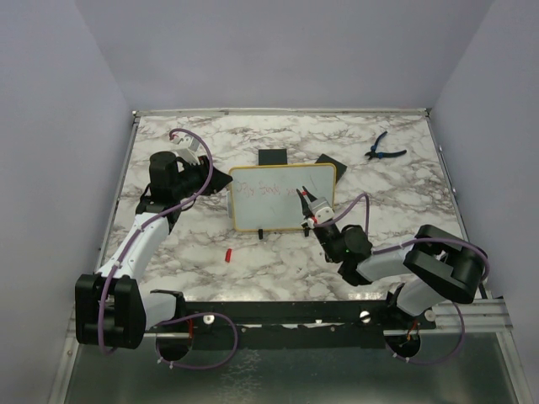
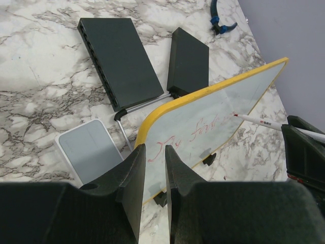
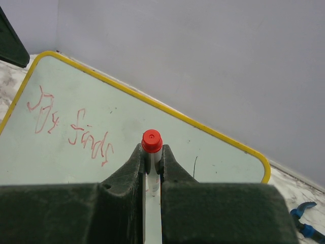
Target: Write a sentence on the whiteboard
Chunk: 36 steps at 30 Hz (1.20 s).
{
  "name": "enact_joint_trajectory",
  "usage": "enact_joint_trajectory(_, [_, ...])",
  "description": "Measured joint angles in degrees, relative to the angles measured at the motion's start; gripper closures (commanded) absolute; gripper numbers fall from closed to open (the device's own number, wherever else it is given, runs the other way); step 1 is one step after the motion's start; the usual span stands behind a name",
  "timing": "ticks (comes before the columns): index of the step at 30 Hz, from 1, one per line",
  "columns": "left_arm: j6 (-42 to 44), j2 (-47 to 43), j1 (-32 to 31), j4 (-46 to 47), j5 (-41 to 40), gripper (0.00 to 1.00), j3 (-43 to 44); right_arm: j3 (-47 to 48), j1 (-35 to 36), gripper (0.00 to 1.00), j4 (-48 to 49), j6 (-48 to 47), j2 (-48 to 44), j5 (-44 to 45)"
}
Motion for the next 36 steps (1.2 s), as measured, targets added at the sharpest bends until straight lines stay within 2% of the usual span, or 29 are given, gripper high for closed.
enact_joint_trajectory(12, [0.0, 0.0, 0.0, 0.0, 0.0, 0.77, 0.0, -1.6, 0.0, 0.99, -0.1, 0.2, -1.9, -0.8])
enact_joint_trajectory(25, [0.0, 0.0, 0.0, 0.0, 0.0, 0.77, 0.0, -4.7, 0.9, 0.99, -1.3, 4.2, -16.7, -3.7])
enact_joint_trajectory(36, [0.0, -0.1, 0.0, 0.0, 0.0, 0.77, 0.0, -4.4, 0.9, 0.99, -10.4, 6.6, -23.3, -3.5])
